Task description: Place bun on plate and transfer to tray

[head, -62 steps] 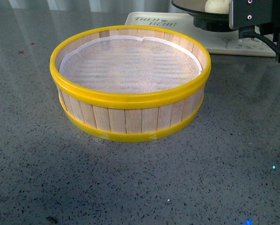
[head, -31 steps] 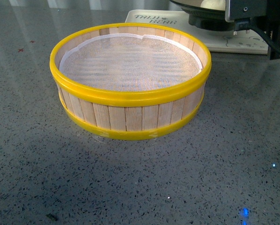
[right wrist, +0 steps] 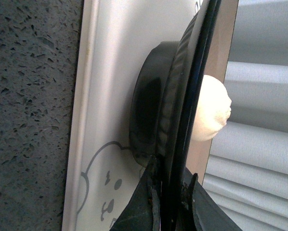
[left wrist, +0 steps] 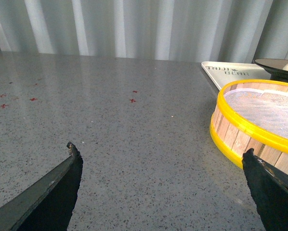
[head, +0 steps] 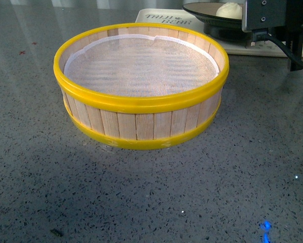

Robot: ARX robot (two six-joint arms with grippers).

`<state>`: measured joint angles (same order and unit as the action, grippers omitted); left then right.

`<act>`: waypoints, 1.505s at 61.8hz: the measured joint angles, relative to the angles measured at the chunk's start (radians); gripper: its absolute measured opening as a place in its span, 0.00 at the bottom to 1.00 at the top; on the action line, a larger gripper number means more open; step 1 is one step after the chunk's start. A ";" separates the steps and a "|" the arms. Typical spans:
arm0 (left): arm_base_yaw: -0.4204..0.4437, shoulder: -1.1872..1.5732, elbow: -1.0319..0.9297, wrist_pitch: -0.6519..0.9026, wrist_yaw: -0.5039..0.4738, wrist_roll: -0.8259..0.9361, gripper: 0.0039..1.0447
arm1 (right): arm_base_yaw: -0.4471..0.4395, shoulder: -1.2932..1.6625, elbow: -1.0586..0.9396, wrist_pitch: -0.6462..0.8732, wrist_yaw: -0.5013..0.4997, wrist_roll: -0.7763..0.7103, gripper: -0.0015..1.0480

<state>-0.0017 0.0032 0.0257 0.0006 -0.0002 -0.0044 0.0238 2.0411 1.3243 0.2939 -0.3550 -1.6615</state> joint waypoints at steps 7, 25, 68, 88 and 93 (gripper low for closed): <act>0.000 0.000 0.000 0.000 0.000 0.000 0.94 | 0.000 0.006 -0.008 0.014 -0.002 0.000 0.03; 0.000 0.000 0.000 0.000 0.000 0.000 0.94 | 0.005 0.004 -0.039 0.059 -0.006 0.058 0.21; 0.000 0.000 0.000 0.000 0.000 0.000 0.94 | 0.041 -0.417 -0.396 0.309 0.156 0.560 0.87; 0.000 0.000 0.000 0.000 0.000 0.000 0.94 | 0.027 -0.622 -0.810 0.615 0.411 1.574 0.29; 0.000 0.000 0.000 0.000 0.000 0.000 0.94 | 0.001 -0.690 -0.912 0.633 0.356 1.623 0.10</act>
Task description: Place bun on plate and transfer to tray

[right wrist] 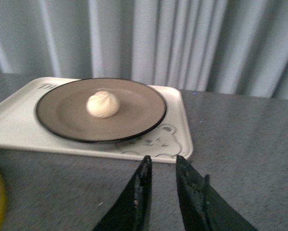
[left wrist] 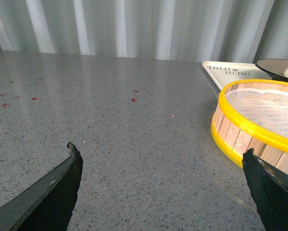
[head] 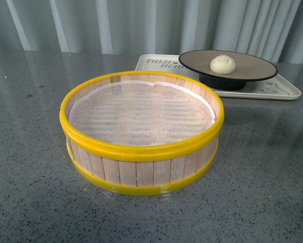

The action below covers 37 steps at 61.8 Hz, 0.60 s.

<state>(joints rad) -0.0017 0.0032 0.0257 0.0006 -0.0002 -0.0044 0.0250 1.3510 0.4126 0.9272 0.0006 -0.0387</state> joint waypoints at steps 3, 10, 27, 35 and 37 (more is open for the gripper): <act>0.000 0.000 0.000 0.000 0.000 0.000 0.94 | -0.016 -0.044 -0.054 0.004 0.002 0.010 0.01; 0.000 0.000 0.000 0.000 0.000 0.000 0.94 | -0.025 -0.121 -0.129 0.007 0.004 0.021 0.02; 0.000 0.000 0.000 0.000 0.000 0.000 0.94 | -0.025 -0.294 -0.257 -0.040 0.001 0.024 0.02; 0.000 0.000 0.000 0.000 0.000 0.000 0.94 | -0.025 -0.381 -0.299 -0.086 0.000 0.025 0.02; 0.000 0.000 0.000 0.000 0.000 0.000 0.94 | -0.025 -0.402 -0.308 -0.098 0.000 0.025 0.02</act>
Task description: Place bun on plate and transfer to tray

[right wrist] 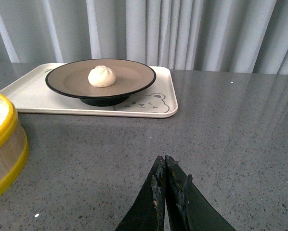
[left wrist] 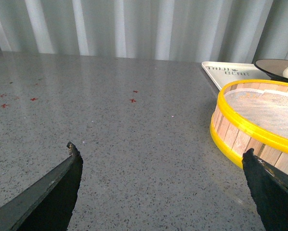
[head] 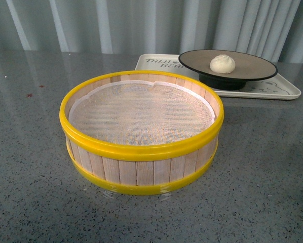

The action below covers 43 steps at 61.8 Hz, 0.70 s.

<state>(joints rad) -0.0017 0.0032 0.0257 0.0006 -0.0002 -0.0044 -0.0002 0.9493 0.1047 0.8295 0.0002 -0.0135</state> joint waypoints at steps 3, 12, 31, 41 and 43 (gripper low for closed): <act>0.000 0.000 0.000 0.000 0.000 0.000 0.94 | 0.000 -0.031 -0.014 -0.017 0.000 0.000 0.02; 0.000 0.000 0.000 0.000 0.000 0.000 0.94 | 0.000 -0.063 -0.068 0.004 0.001 0.000 0.02; 0.000 0.000 0.000 0.000 0.000 0.000 0.94 | 0.000 -0.319 -0.097 -0.216 0.000 0.002 0.02; 0.000 0.000 0.000 0.000 0.000 0.000 0.94 | 0.000 -0.424 -0.100 -0.313 0.000 0.002 0.02; 0.000 0.000 0.000 0.000 0.000 0.000 0.94 | 0.000 -0.442 -0.100 -0.329 0.000 0.002 0.02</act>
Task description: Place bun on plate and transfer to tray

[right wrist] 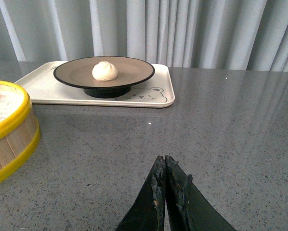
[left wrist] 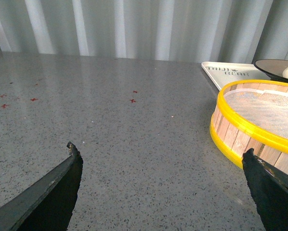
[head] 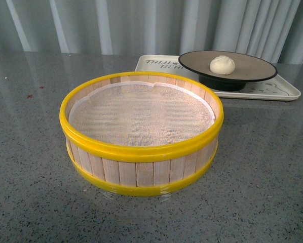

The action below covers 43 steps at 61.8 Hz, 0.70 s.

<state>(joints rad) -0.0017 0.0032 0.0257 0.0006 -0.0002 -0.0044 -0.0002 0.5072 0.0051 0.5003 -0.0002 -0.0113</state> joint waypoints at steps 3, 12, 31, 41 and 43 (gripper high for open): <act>0.000 0.000 0.000 0.000 0.000 0.000 0.94 | 0.000 -0.024 0.000 -0.022 0.000 0.000 0.02; 0.000 0.000 0.000 0.000 0.000 0.000 0.94 | 0.000 -0.098 0.000 -0.092 0.000 0.000 0.02; 0.000 0.000 0.000 0.000 0.000 0.000 0.94 | 0.000 -0.216 0.000 -0.207 0.000 0.000 0.02; 0.000 0.000 0.000 0.000 0.000 0.000 0.94 | 0.000 -0.268 0.000 -0.258 0.000 0.000 0.02; 0.000 0.000 0.000 0.000 0.000 0.000 0.94 | 0.000 -0.277 0.000 -0.267 0.000 0.000 0.02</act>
<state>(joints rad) -0.0017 0.0032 0.0257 0.0006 -0.0002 -0.0044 -0.0002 0.2306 0.0051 0.2333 -0.0002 -0.0113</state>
